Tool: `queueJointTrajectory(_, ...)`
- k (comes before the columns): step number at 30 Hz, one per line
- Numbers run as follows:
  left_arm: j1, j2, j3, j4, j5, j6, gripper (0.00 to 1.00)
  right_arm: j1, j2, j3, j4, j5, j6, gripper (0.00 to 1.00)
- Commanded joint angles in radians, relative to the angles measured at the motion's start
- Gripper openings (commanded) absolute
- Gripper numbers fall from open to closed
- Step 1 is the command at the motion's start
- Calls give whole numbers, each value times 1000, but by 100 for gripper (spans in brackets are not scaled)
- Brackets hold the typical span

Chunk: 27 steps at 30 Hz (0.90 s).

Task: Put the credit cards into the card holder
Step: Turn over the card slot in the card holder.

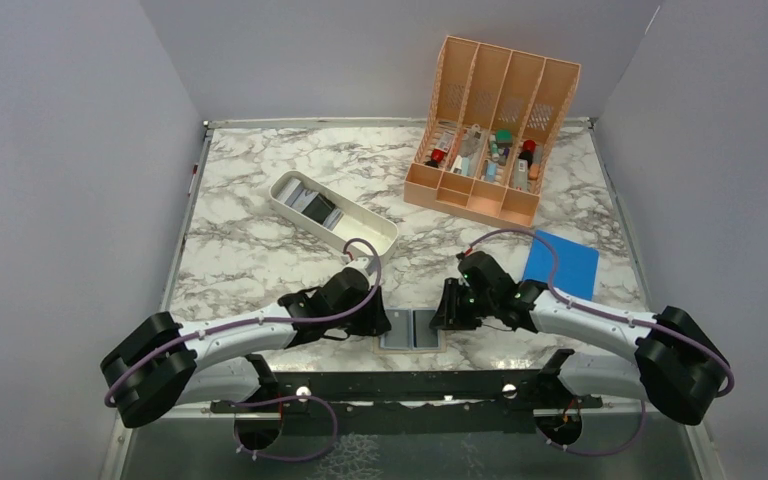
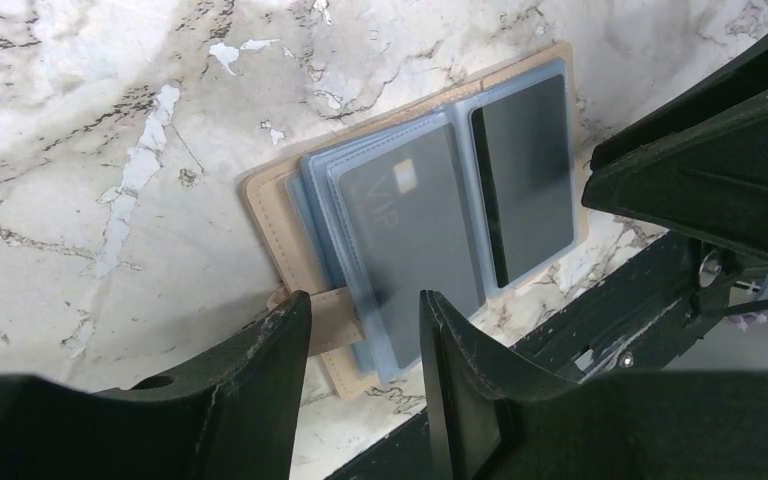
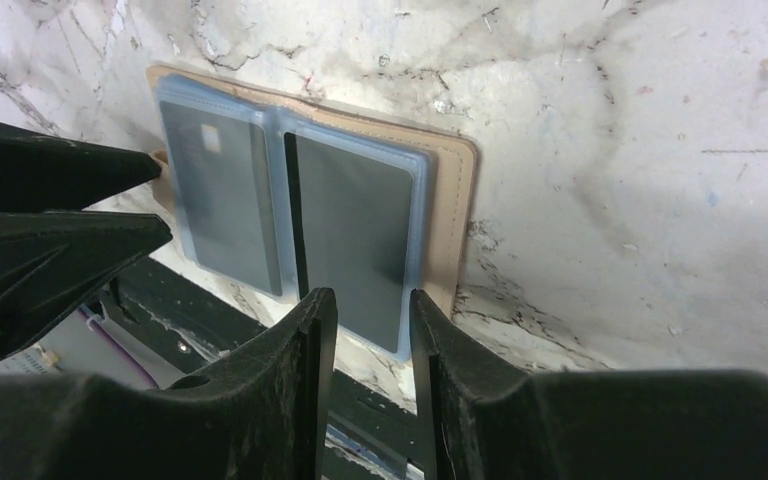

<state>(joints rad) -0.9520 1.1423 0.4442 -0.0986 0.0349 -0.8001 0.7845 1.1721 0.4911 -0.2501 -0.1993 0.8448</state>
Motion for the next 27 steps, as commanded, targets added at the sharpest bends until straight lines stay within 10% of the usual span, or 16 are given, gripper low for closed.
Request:
queueJointTrajectory(1,-1,46,-15,43,5,-1,47,4,45,10,64,-21,-2,38)
queueJointTrajectory(27,-1,28,-40,55,-9,-11,47,4,-13,-30,230,-147,65,33)
